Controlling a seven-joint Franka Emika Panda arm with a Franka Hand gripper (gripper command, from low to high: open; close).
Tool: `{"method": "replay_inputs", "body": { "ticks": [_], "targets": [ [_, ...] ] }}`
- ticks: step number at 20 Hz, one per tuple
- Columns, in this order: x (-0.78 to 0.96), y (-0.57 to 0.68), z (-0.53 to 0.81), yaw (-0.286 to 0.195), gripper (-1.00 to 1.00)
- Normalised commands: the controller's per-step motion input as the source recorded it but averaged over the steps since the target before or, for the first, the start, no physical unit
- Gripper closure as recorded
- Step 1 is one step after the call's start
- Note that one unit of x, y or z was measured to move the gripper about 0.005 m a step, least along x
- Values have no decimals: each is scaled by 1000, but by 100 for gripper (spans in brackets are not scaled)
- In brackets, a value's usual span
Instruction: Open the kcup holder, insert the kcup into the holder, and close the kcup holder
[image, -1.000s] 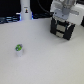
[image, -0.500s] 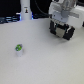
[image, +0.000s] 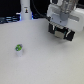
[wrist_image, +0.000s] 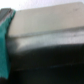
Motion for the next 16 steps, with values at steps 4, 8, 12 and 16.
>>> {"method": "replay_inputs", "body": {
  "ticks": [4,8,12,16],
  "targets": [
    [211,-255,71,-16,100],
    [924,-348,224,-74,100],
    [923,-347,223,-72,100],
    [768,-351,184,-56,100]
  ]
}}
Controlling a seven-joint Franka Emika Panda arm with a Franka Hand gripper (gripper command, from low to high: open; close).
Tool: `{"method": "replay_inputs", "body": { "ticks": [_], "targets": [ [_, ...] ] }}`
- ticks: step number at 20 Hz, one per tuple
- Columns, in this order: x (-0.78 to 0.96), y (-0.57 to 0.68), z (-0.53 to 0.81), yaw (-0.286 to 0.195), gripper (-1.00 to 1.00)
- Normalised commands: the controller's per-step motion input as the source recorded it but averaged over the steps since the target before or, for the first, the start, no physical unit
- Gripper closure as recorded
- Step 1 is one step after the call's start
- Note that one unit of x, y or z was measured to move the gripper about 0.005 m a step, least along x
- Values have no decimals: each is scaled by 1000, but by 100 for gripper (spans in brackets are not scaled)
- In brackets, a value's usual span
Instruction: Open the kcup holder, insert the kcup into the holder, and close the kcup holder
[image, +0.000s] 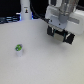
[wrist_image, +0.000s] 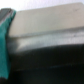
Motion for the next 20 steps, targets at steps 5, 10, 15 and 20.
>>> {"method": "replay_inputs", "body": {
  "ticks": [5,10,15,20],
  "targets": [
    [898,-361,216,-67,100],
    [818,-316,220,-67,100],
    [333,-70,129,-42,-100],
    [215,-120,316,-93,-100]
  ]
}}
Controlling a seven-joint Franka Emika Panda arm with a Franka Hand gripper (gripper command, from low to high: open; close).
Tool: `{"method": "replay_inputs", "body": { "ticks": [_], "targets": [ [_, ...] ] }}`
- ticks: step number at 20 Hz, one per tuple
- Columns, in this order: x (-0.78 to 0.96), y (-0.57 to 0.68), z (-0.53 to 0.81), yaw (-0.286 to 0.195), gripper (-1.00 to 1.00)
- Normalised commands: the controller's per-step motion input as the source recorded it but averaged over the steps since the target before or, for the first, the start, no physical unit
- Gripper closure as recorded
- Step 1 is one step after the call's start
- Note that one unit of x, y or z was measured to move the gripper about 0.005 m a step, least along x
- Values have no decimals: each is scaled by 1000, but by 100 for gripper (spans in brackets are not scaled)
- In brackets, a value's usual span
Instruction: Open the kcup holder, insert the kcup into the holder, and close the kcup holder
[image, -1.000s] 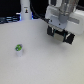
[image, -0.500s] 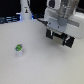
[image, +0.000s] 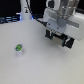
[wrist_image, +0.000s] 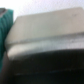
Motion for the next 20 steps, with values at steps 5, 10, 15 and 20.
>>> {"method": "replay_inputs", "body": {
  "ticks": [5,10,15,20],
  "targets": [
    [127,-322,400,-148,-100],
    [-33,-499,346,-214,-100],
    [-101,-528,272,-233,-100],
    [-244,-446,131,-260,-100]
  ]
}}
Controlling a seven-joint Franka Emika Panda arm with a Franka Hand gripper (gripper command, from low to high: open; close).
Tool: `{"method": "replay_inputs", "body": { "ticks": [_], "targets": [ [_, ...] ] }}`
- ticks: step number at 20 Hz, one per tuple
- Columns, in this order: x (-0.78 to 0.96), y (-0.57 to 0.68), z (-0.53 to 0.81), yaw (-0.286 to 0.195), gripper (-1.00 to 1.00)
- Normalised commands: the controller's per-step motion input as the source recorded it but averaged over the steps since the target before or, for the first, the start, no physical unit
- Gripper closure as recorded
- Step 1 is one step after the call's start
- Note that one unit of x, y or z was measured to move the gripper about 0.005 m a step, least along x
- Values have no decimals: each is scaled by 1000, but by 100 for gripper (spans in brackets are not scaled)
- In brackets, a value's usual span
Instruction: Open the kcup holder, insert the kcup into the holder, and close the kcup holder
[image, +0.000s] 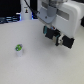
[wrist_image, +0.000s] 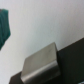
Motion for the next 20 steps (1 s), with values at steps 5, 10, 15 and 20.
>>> {"method": "replay_inputs", "body": {
  "ticks": [5,10,15,20],
  "targets": [
    [-348,-379,46,-264,-100],
    [-351,-416,5,-255,-100],
    [-298,-492,-36,-250,-100],
    [-221,-556,-136,-252,-100]
  ]
}}
